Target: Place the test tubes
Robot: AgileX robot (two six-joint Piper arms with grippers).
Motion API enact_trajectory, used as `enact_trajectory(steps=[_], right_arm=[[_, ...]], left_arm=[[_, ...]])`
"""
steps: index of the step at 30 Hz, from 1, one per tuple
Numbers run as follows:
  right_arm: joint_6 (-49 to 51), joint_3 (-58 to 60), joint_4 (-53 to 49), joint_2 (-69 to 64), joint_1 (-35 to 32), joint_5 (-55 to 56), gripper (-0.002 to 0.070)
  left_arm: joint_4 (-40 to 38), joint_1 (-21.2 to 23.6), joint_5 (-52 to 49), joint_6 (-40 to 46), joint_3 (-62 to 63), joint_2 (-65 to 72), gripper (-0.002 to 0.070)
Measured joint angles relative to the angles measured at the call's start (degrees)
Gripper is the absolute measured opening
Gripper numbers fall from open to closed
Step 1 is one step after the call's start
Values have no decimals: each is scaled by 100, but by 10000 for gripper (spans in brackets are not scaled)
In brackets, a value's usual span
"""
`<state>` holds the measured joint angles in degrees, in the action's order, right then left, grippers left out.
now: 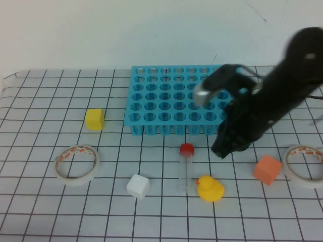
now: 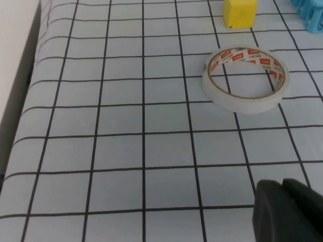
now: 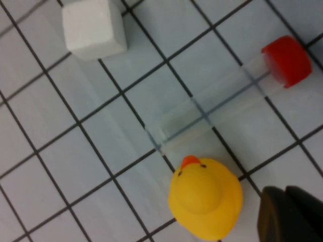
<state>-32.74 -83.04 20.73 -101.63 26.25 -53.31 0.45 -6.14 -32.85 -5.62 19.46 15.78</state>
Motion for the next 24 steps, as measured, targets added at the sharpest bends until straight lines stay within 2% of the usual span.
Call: enact_trajectory(steps=[5,8,9,10,13,16,19,24], right_arm=[[384,-1019,-656,-966,370,-814,1],[668,-1500,-655,-1420,379,-1169,43],[827,-1651,-655,-1540,379,-1257,74],[1246,-1861,-655,-1677,379,-1310,157],[1872,-1975,-620,-1731,379,-1259,306],[2103,-2000,-514,-1768,379,-1233,405],[2170,-2012,-275,-1877,409,-1231,438],[2196,-2012,-263,-2035,624,-1047,447]], left_arm=[[-4,0,0,-22,-10,0,-2],[-4,0,0,-22,-9,0,-2],[-4,0,0,-22,-9,0,-2],[-4,0,0,-36,-9,0,-1],[-4,0,0,-46,-9,0,-1],[-4,0,0,-46,-9,0,-1],[-4,0,0,-46,-9,0,-1],[-4,0,10,-46,-9,0,-1]])
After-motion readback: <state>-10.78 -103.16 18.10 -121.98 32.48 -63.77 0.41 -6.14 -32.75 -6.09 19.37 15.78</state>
